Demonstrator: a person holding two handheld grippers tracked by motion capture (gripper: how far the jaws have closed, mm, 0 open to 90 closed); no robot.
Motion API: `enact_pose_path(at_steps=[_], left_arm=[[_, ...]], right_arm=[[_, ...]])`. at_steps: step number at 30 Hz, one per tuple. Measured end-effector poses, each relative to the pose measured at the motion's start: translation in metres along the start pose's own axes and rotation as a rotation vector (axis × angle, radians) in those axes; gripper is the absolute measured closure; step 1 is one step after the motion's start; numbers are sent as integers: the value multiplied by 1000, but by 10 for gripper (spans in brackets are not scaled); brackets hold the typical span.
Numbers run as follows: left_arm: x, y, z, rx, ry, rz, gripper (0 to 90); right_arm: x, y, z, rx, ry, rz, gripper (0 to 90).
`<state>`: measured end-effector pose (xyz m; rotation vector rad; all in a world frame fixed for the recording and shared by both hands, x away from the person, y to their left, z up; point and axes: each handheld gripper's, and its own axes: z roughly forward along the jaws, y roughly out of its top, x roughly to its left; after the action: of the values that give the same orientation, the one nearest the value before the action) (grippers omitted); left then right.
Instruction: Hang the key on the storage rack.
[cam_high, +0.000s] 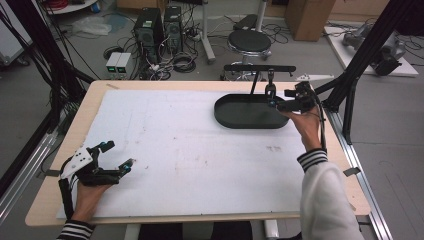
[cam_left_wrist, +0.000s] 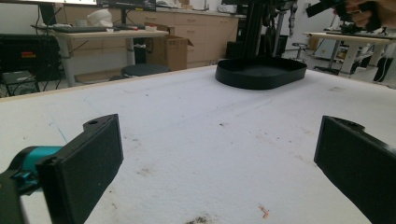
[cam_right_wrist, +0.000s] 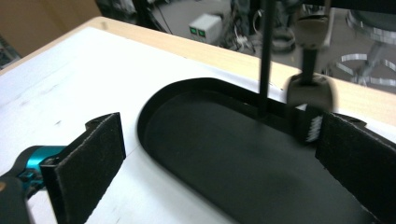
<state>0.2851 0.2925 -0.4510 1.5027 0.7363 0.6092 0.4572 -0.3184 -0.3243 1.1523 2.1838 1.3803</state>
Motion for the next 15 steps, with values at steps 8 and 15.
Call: enact_pose_path(at_steps=[8,15], left_arm=[[-1,0,-1,-5,4,4,17],[-2,-1,-2,-18,8,15,17]], right_arm=[[34,-59,-40,-221,47,-134,4],[55,-99,-50,-319,15,-161,5]])
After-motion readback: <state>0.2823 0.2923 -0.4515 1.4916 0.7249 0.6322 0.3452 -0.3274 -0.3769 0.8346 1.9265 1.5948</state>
